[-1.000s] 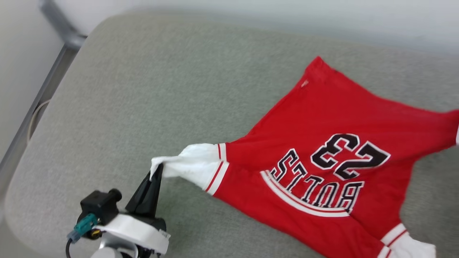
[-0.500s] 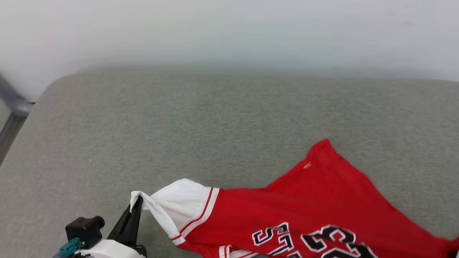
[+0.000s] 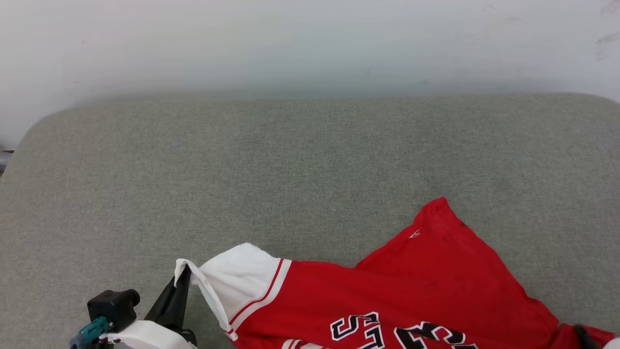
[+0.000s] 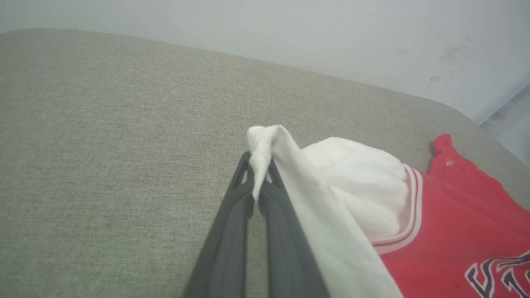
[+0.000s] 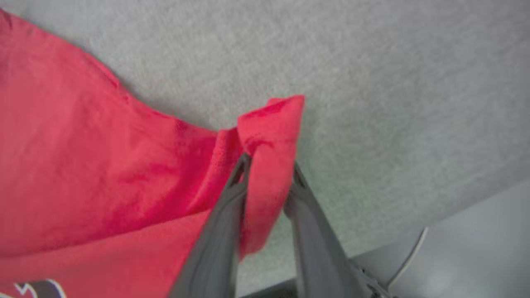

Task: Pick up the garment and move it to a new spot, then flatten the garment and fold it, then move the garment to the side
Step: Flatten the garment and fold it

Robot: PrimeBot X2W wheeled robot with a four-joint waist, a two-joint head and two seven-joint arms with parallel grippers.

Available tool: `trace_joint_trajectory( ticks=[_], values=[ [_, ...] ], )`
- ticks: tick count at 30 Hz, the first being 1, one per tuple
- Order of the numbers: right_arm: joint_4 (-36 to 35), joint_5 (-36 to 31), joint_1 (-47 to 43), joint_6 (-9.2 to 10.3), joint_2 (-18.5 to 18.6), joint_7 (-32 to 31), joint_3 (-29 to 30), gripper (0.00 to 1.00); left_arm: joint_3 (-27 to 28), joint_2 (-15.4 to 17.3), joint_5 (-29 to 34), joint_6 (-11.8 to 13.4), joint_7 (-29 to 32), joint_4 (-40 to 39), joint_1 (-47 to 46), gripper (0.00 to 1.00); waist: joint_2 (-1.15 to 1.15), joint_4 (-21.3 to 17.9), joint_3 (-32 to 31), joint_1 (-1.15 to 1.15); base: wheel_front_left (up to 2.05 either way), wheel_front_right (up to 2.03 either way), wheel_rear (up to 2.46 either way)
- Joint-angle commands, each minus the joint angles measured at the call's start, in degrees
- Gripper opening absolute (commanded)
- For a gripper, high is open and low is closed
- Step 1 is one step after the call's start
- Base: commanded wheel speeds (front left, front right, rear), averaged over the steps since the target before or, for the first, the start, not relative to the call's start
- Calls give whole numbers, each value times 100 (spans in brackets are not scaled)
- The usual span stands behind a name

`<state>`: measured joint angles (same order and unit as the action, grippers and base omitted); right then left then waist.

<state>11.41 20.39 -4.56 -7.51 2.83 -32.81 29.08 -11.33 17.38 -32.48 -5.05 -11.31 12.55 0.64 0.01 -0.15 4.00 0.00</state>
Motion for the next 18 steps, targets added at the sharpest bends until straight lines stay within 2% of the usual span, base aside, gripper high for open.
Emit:
trace_joint_trajectory(
  ticks=[1,5,10,14,18],
  values=[
    [-26,-26,245,4,11,418,3,100,-16,24,-14,-26,-3,6,-91,0,-1,42,39,0,0,0,0],
    [15,-220,619,4,7,1672,-64,100,-78,2,-32,-53,-9,35,-262,0,-1,179,134,0,0,0,0],
    [288,-377,1236,4,178,2585,-564,100,-183,-68,-38,-95,-86,136,-453,0,-1,322,202,0,0,0,0],
    [771,-300,1841,4,467,2381,-1261,100,-248,-106,-34,-136,-138,171,-602,0,-1,440,310,0,0,0,0],
    [1315,-281,2474,4,827,1467,-1924,100,-370,-156,-6,-158,-185,150,-756,0,-1,603,497,0,0,0,0]
  ],
)
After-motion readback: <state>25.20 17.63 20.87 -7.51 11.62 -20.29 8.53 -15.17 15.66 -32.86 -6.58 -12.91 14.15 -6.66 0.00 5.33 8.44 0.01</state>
